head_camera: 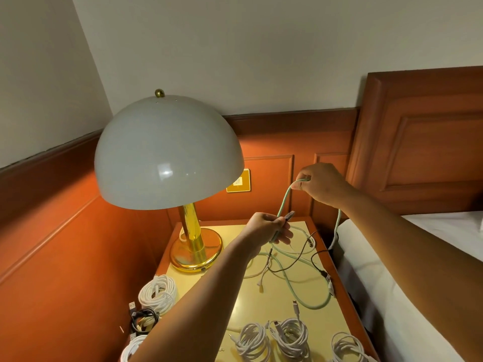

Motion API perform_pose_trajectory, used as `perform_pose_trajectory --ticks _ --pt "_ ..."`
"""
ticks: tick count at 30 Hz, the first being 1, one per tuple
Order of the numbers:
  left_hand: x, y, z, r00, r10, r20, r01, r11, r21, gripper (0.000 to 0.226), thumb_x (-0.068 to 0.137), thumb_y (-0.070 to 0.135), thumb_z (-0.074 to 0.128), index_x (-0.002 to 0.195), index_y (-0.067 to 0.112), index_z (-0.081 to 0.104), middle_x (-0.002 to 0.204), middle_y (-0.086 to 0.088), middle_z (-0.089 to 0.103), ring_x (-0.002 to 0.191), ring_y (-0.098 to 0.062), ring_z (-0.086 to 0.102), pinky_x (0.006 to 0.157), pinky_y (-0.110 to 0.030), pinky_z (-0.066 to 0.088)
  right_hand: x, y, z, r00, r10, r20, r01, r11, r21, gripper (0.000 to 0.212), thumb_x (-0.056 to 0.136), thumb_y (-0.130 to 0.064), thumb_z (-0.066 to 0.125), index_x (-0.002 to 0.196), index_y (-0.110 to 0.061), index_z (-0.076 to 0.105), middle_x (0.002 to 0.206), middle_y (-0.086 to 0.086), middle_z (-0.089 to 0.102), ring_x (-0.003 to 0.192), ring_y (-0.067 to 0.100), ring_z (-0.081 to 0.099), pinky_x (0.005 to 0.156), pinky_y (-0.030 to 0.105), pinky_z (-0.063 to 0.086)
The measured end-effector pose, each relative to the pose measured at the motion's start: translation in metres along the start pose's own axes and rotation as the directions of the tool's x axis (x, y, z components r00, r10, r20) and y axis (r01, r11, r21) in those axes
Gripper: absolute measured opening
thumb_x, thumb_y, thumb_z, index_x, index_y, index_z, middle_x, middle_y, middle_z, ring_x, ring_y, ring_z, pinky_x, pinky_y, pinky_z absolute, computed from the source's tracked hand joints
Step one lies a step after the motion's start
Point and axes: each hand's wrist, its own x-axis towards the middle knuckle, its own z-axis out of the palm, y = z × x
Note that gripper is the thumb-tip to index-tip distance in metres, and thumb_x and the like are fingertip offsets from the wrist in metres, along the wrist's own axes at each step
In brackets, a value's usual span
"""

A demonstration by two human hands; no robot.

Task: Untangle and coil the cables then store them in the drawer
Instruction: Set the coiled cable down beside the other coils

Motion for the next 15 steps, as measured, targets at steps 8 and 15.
perform_pose_trajectory --ticks 8,15 --pt "0.015 -0.012 -0.002 0.985 -0.069 -0.159 0.021 0.959 -0.283 0.028 0.102 0.017 0.046 0.095 0.0 0.067 0.081 -0.01 0.073 0.07 -0.016 0.07 0.063 -0.025 0.051 -0.045 -0.018 0.01 0.998 -0.018 0.059 0.013 0.997 0.077 0.017 0.097 -0.019 0.055 0.085 -0.022 0.066 0.061 -0.008 0.053 0.055 0.008 0.047 0.054 0.021 0.037" --pt "0.018 -0.005 -0.008 0.987 -0.117 -0.112 0.01 0.736 -0.676 0.028 0.103 0.006 0.033 0.113 -0.01 0.054 0.093 -0.017 0.071 0.084 -0.023 0.07 0.077 -0.029 0.054 -0.095 -0.004 0.073 0.963 0.15 0.222 -0.249 0.811 0.53 0.025 0.099 -0.004 0.043 0.1 -0.014 0.066 0.063 -0.002 0.051 0.051 0.004 0.041 0.049 0.017 0.033"
